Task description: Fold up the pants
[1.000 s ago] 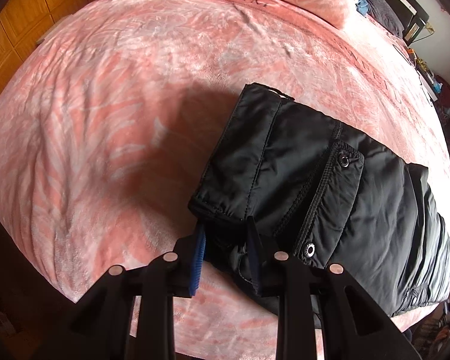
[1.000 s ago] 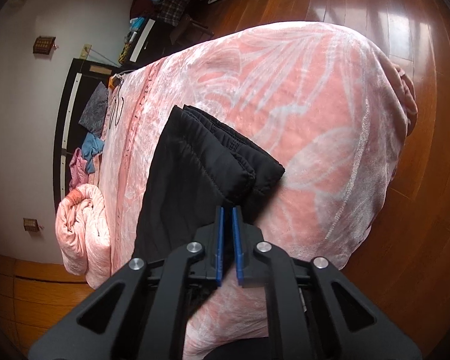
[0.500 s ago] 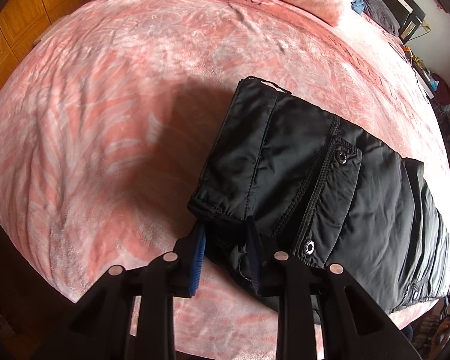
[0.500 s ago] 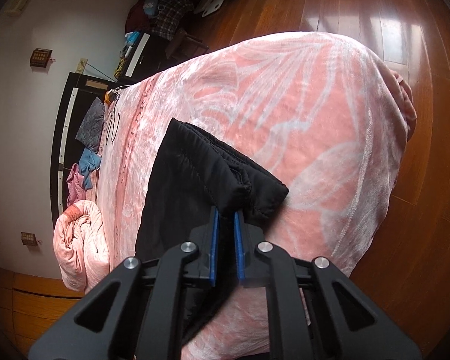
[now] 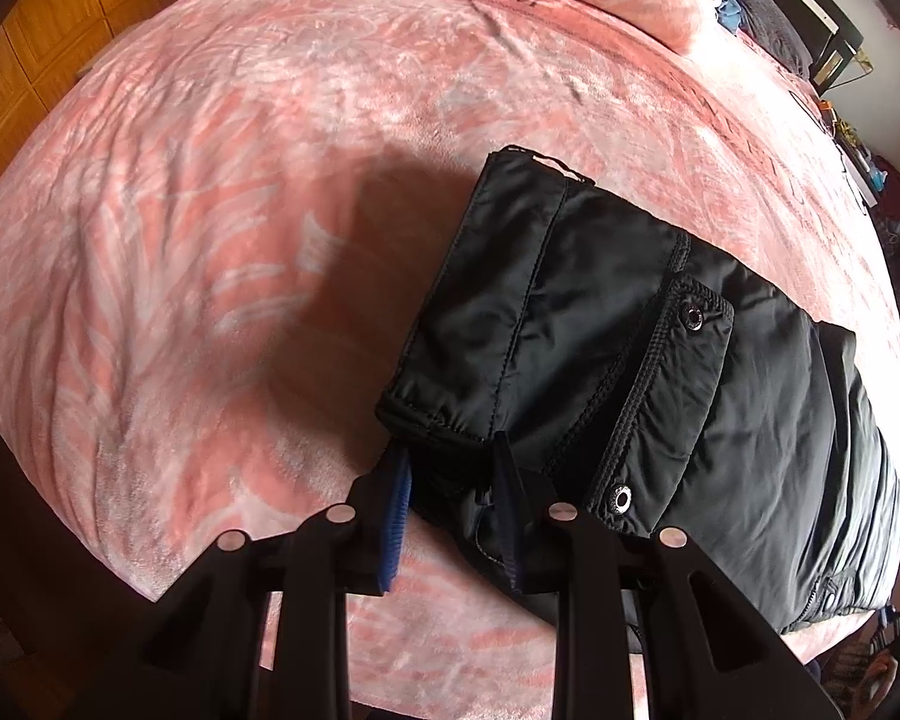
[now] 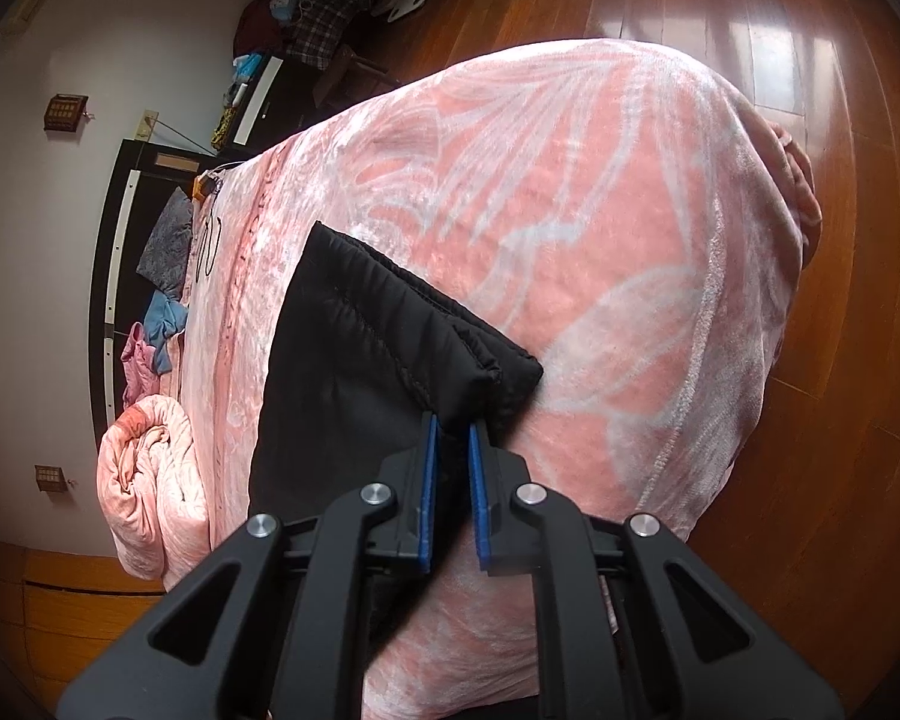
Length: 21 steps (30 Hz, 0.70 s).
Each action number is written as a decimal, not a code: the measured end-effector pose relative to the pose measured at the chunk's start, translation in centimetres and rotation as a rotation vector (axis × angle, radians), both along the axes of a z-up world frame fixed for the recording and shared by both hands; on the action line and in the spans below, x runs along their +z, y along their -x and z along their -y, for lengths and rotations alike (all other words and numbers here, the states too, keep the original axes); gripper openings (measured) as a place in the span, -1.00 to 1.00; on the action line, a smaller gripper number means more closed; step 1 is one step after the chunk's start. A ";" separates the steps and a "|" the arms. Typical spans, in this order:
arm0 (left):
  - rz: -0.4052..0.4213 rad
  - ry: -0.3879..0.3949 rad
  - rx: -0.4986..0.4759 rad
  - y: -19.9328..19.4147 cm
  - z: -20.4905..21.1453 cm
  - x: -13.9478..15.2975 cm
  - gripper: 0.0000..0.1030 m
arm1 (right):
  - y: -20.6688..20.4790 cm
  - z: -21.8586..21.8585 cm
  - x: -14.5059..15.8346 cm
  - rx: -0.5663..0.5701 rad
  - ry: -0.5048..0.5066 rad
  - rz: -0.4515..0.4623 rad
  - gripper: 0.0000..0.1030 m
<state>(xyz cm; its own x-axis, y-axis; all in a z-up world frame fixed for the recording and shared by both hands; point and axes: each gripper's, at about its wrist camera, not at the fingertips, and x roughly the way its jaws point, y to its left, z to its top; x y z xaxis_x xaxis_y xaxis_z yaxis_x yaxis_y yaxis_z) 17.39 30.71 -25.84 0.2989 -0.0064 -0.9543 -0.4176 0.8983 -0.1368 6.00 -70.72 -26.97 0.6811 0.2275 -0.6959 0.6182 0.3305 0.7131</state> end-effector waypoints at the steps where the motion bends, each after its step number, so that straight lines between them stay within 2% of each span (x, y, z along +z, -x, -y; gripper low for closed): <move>1: 0.005 -0.006 -0.004 0.1 0.1 0.2 -0.49 | 0.3 0.2 0.1 -0.008 -0.019 0.015 -0.70; 3: 0.025 -0.015 -0.008 0.5 0.3 0.7 -0.45 | 1.1 0.5 0.5 -0.020 -0.039 0.053 -0.43; 4: 0.040 -0.020 -0.003 0.9 0.4 1.1 -0.36 | 1.5 0.6 0.8 -0.020 -0.034 0.065 -0.19; 5: 0.057 -0.025 0.007 1.3 0.3 1.4 0.05 | 1.7 0.6 1.1 -0.014 -0.025 0.069 -0.16; 7: 0.114 -0.050 0.039 2.1 0.3 2.1 0.41 | 2.0 0.7 1.2 0.002 -0.023 0.077 -0.16; 11: 0.147 -0.039 0.056 2.8 0.5 2.4 0.41 | 2.4 0.7 1.0 0.009 -0.034 0.097 -0.15; 16: 0.182 -0.058 0.080 3.4 1.3 2.3 0.45 | 2.0 0.6 0.4 0.007 -0.046 0.124 -0.04; 21: 0.218 -0.074 0.118 3.9 1.8 2.2 0.52 | 1.8 0.7 -0.9 -0.004 -0.070 0.131 -0.03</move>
<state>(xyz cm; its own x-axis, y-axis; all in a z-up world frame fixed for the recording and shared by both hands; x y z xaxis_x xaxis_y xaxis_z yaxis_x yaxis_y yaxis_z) 13.46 28.89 -23.67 0.4925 0.1081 -0.8636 -0.4878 0.8560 -0.1710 4.23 -71.45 -27.89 0.7660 0.2695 -0.5837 0.5198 0.2746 0.8089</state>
